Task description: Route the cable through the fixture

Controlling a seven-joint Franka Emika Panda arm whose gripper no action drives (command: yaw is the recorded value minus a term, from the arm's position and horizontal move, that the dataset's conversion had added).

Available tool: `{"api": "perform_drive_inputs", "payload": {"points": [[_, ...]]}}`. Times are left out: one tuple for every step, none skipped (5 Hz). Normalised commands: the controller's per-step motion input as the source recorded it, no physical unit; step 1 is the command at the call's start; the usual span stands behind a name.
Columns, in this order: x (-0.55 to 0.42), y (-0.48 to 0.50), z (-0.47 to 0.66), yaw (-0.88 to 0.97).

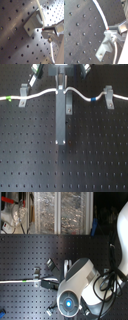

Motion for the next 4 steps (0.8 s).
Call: {"api": "perform_drive_inputs", "payload": {"points": [[-0.163, 0.060, 0.00, 0.00], [-0.034, 0.329, 0.00, 0.10], [-0.091, 0.351, 0.17, 0.18], [-0.051, 0.041, 0.28, 0.00]]}}
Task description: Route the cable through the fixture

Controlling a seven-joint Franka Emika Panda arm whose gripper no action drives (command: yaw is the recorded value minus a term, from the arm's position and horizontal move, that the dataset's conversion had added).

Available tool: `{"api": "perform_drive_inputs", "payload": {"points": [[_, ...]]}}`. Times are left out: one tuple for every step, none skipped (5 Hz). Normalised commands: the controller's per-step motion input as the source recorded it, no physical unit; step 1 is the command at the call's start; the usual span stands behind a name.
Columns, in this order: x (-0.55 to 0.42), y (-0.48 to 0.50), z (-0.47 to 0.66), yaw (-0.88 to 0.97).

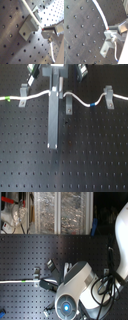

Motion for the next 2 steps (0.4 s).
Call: {"api": "perform_drive_inputs", "payload": {"points": [[-0.015, -0.165, 0.28, -0.20], [0.000, 0.000, -0.02, 0.00]]}}
